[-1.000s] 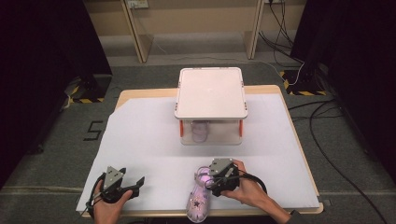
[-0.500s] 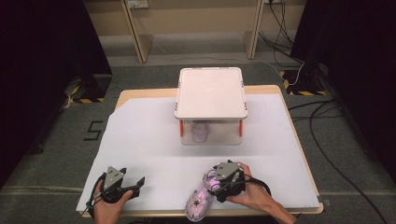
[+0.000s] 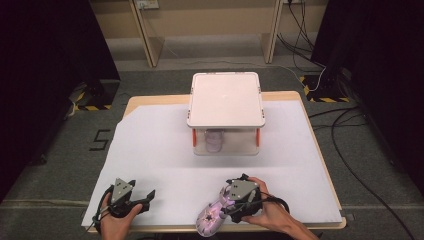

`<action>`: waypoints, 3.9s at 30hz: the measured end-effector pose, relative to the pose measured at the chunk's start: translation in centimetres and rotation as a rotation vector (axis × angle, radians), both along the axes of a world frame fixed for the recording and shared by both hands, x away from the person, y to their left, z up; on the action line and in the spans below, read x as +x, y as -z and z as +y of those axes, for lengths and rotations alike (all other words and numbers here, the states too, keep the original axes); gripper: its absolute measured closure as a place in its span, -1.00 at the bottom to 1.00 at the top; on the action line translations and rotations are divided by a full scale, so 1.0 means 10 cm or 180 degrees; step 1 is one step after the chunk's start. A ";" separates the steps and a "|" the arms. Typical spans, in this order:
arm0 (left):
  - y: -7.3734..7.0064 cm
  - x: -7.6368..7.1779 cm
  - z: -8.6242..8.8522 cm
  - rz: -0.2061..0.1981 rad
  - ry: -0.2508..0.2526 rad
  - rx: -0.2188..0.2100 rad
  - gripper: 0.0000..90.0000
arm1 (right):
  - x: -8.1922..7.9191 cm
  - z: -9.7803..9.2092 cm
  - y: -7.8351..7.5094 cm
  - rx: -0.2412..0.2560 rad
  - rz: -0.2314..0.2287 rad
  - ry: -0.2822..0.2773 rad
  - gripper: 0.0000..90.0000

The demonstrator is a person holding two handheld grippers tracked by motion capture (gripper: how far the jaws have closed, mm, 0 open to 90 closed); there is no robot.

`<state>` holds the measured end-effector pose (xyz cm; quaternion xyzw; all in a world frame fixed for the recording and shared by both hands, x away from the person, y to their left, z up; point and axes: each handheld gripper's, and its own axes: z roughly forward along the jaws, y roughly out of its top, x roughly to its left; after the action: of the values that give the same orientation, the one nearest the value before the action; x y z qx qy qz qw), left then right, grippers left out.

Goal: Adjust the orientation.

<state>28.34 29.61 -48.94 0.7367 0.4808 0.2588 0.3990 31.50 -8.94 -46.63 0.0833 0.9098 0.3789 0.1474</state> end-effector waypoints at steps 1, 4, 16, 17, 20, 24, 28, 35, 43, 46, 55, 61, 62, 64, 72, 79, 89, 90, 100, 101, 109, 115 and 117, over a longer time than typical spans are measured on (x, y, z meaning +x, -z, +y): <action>0.00 0.00 0.00 -0.0002 0.0003 -0.0002 -0.61 | -0.01 -0.01 -0.02 0.0010 -0.0006 -0.0005 -0.65; 0.00 0.00 -0.01 -0.0003 0.0008 0.0007 -0.61 | -0.04 -0.06 -0.03 0.0019 0.0011 0.0008 -0.65; 0.00 0.00 -0.01 -0.0001 0.0002 0.0001 -0.61 | -0.14 -0.20 -0.16 0.0331 0.0208 -0.0042 -0.51; 0.00 0.00 -0.01 -0.0003 0.0003 -0.0001 -0.61 | -0.15 -0.20 -0.15 0.0319 0.0240 -0.0044 -0.47; 0.00 0.00 -0.01 0.0001 0.0008 0.0011 -0.61 | -0.15 -0.21 -0.13 0.0301 0.0313 -0.0054 -0.29; 0.00 0.00 -0.01 -0.0002 0.0006 0.0002 -0.61 | -0.11 -0.22 -0.08 0.0333 0.0524 -0.0021 -0.18; 0.00 0.00 -0.01 -0.0002 0.0005 0.0014 -0.61 | -0.05 -0.21 -0.02 0.0388 0.0743 -0.0023 -0.08; 0.00 0.00 -0.01 -0.0005 0.0007 0.0006 -0.61 | 0.02 -0.16 0.02 0.0656 0.1092 0.0029 0.34; 0.00 0.00 -0.01 -0.0011 0.0004 0.0008 -0.61 | 0.03 -0.18 0.02 0.0926 0.1189 0.0016 0.70; 0.00 0.00 -0.01 -0.0014 0.0006 0.0004 -0.61 | 0.04 -0.20 -0.01 0.0972 0.1085 0.0153 0.73; 0.00 0.00 -0.01 -0.0010 0.0009 0.0010 -0.61 | 0.23 -0.44 -0.08 0.1292 0.0976 0.0818 0.76; 0.00 0.00 -0.01 -0.0012 0.0015 0.0011 -0.61 | 0.26 -0.55 0.01 0.1216 0.1036 0.1072 0.72; 0.00 0.00 -0.01 -0.0013 0.0014 0.0007 -0.61 | 0.25 -0.56 0.01 0.1182 0.1032 0.1078 0.70; 0.00 0.00 -0.01 -0.0016 0.0007 0.0007 -0.61 | 0.22 -0.57 0.01 0.1172 0.1073 0.1086 0.66; 0.00 0.00 -0.01 -0.0017 0.0012 0.0008 -0.61 | -0.01 -0.58 -0.09 0.0912 0.1151 0.1098 0.13; 0.00 0.00 -0.02 -0.0010 0.0013 0.0006 -0.61 | -0.15 -0.57 -0.14 0.0977 0.1379 0.0966 0.06; 0.00 0.00 -0.01 -0.0009 0.0015 0.0010 -0.61 | -0.27 -0.55 -0.28 0.0890 0.1103 0.0679 0.04; 0.00 0.00 -0.01 -0.0013 0.0014 0.0008 -0.61 | -0.28 -0.56 -0.29 0.0895 0.1056 0.0664 0.05; 0.00 0.00 -0.02 -0.0012 0.0022 0.0013 -0.61 | -0.22 -0.54 -0.22 0.0632 0.0625 0.0653 0.07; 0.00 0.00 -0.02 -0.0013 0.0021 0.0012 -0.61 | -0.20 -0.53 -0.20 0.0635 0.0616 0.0644 0.05; 0.00 0.02 -0.02 -0.0004 0.0011 -0.0005 -0.61 | -0.13 -0.42 -0.15 0.0381 0.0295 0.0531 -0.02; 0.00 0.04 -0.03 0.0011 0.0011 0.0013 -0.61 | -0.09 -0.33 -0.07 0.0274 0.0154 0.0460 -0.02; 0.01 0.04 -0.04 0.0029 0.0009 0.0021 -0.61 | -0.07 -0.30 -0.06 0.0220 0.0071 0.0430 0.01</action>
<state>28.75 29.24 -49.04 0.7399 0.4806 0.2565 0.3947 30.77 -11.93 -46.03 0.1537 0.8901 0.3983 0.1595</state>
